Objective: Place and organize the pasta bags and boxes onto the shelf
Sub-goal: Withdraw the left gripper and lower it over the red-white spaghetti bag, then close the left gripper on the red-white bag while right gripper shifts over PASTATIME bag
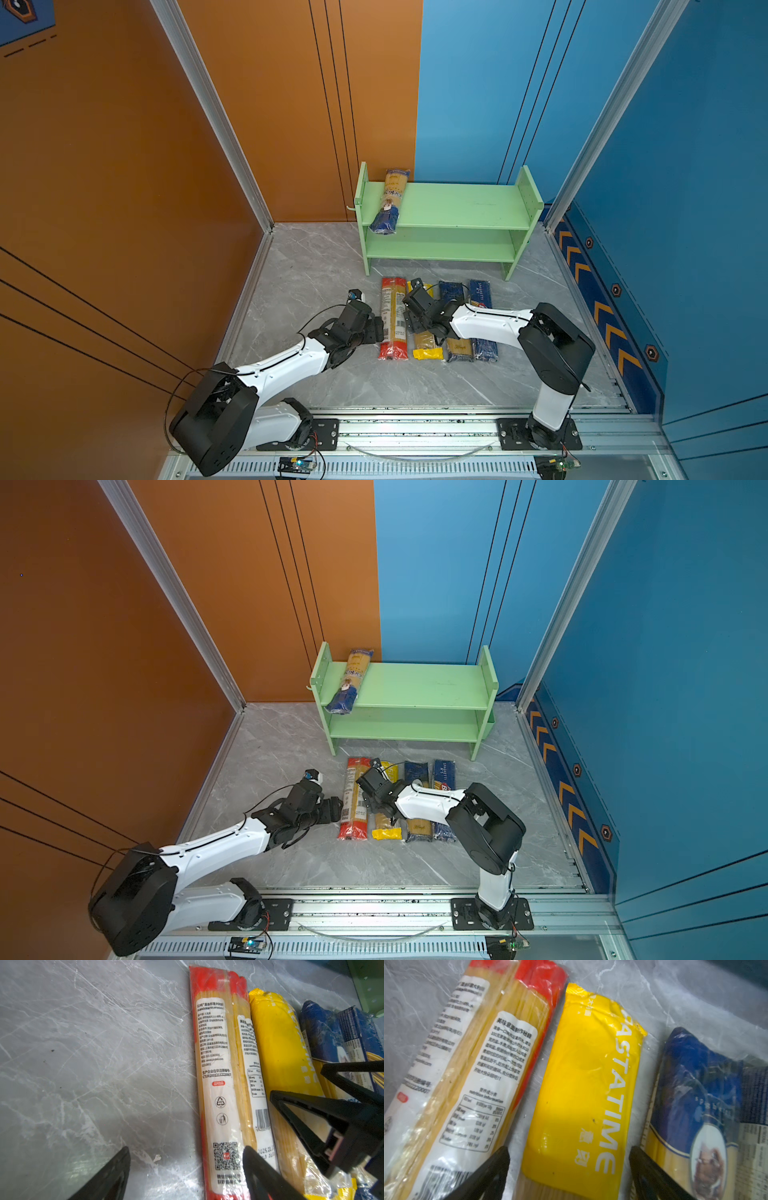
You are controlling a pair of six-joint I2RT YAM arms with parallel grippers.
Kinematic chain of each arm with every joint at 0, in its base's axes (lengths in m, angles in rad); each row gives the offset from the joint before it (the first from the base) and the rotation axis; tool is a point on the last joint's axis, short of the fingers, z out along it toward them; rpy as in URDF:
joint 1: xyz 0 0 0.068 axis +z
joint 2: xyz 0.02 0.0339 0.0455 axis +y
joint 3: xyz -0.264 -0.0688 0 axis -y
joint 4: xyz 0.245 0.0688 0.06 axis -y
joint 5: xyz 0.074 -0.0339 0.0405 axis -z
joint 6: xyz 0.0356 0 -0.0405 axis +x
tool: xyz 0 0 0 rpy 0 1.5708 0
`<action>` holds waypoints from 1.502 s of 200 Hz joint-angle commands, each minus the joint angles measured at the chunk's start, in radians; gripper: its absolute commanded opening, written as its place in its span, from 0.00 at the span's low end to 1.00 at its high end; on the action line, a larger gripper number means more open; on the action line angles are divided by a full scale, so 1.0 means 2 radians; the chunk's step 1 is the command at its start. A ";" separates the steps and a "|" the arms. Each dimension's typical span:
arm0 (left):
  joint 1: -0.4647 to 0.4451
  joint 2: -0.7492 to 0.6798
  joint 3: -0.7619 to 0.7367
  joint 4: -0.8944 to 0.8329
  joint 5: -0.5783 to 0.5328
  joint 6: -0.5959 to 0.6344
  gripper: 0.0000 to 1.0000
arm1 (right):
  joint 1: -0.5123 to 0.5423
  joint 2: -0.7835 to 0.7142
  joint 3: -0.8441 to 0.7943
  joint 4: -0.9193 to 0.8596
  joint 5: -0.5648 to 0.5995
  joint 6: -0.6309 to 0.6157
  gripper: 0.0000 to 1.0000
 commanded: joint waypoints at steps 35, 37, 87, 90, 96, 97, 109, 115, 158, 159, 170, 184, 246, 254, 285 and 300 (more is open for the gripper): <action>-0.009 0.012 -0.006 0.004 0.014 0.000 0.85 | 0.009 0.027 0.032 0.000 -0.013 0.006 0.88; -0.010 0.012 -0.006 0.004 0.014 0.000 0.85 | 0.009 0.028 0.033 0.000 -0.014 0.006 0.88; -0.014 0.016 -0.004 0.004 0.015 0.000 0.85 | 0.013 0.037 0.041 0.016 -0.036 0.005 0.88; -0.014 0.017 -0.004 0.004 0.015 0.000 0.85 | 0.013 0.037 0.040 0.019 -0.038 0.005 0.88; -0.014 0.018 -0.004 0.004 0.016 -0.002 0.85 | 0.014 0.037 0.040 0.022 -0.042 0.005 0.88; -0.015 0.018 -0.004 0.004 0.016 -0.001 0.85 | 0.014 0.037 0.039 0.023 -0.043 0.005 0.88; -0.016 0.021 -0.004 0.007 0.022 -0.003 0.85 | 0.017 0.038 0.040 0.026 -0.047 0.003 0.88; -0.015 0.023 -0.004 0.008 0.024 -0.004 0.85 | 0.018 0.039 0.039 0.028 -0.049 0.001 0.88; -0.026 0.029 -0.003 0.010 0.025 -0.007 0.85 | 0.020 0.035 0.031 0.038 -0.057 -0.003 0.88; -0.026 0.029 -0.003 0.010 0.025 -0.007 0.85 | 0.020 0.034 0.032 0.038 -0.057 -0.003 0.88; -0.030 0.027 -0.003 0.010 0.026 -0.007 0.85 | 0.019 0.029 0.028 0.038 -0.054 -0.006 0.88; -0.033 0.028 -0.002 0.010 0.025 -0.004 0.85 | 0.017 0.018 0.022 0.038 -0.054 -0.010 0.89; -0.052 0.043 0.009 0.011 0.021 0.007 0.91 | -0.010 -0.058 -0.015 0.011 -0.030 -0.027 0.91; -0.055 0.046 0.011 0.011 0.020 0.009 0.92 | -0.014 -0.069 -0.021 0.008 -0.029 -0.028 0.91; -0.065 0.059 0.019 0.011 0.012 0.008 0.92 | -0.031 -0.112 -0.045 0.000 -0.015 -0.034 0.93; -0.069 0.065 0.024 0.011 0.009 0.008 0.93 | -0.040 -0.129 -0.058 0.001 -0.019 -0.034 0.94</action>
